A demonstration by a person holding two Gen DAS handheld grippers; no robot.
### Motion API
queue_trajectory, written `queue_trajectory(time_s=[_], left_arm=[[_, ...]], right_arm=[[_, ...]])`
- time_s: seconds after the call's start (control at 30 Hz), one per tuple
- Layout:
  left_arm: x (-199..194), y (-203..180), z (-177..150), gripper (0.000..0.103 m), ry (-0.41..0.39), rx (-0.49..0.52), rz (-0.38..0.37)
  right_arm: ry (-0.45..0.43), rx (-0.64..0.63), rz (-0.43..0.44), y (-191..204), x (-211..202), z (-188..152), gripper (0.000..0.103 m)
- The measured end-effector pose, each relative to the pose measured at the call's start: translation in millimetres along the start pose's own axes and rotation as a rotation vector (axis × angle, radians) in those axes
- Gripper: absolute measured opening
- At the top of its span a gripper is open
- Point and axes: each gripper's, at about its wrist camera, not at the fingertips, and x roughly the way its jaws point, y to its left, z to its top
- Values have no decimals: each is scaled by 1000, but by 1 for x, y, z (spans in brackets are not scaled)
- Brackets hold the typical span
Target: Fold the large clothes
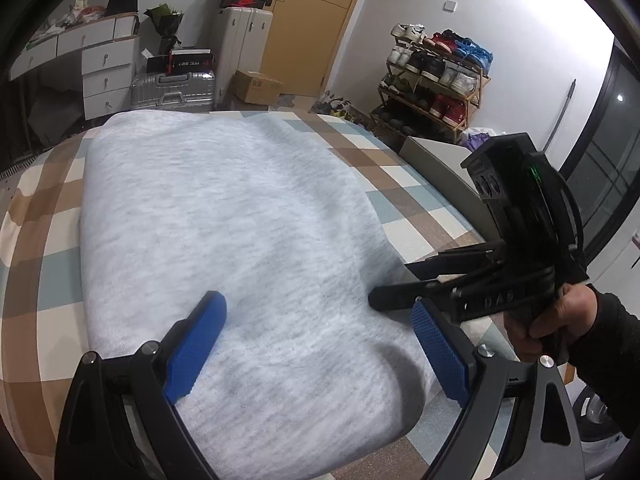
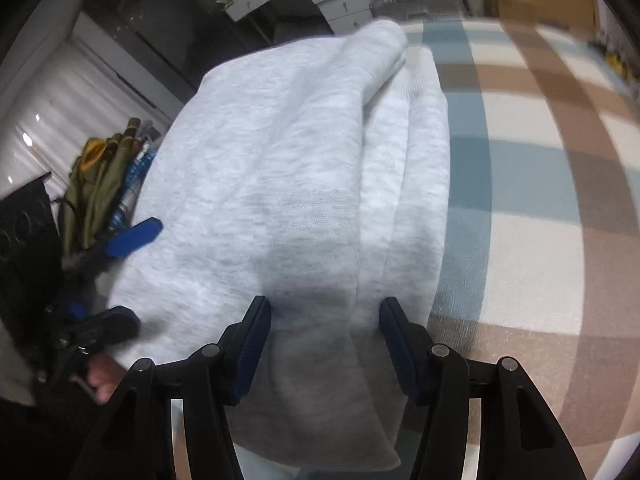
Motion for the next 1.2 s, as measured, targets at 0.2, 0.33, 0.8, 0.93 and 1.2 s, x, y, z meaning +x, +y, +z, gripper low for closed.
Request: queue_trajectory(time_s=[0.2, 0.33, 0.8, 0.93, 1.2], left_arm=[[5, -14, -6, 89, 3, 105, 62], [-7, 9, -3, 89, -54, -27, -83], [-19, 30, 0, 89, -89, -114, -265], [-24, 52, 5, 90, -80, -222, -420], [-38, 69, 9, 90, -39, -362, -467]], right_arm=[[16, -107, -136, 27, -7, 1, 54], [-156, -200, -135, 59, -52, -15, 55], [-131, -291, -333, 85, -2, -44, 55], [-237, -168, -122, 80, -32, -43, 55], [-165, -225, -163, 91, 18, -54, 53]])
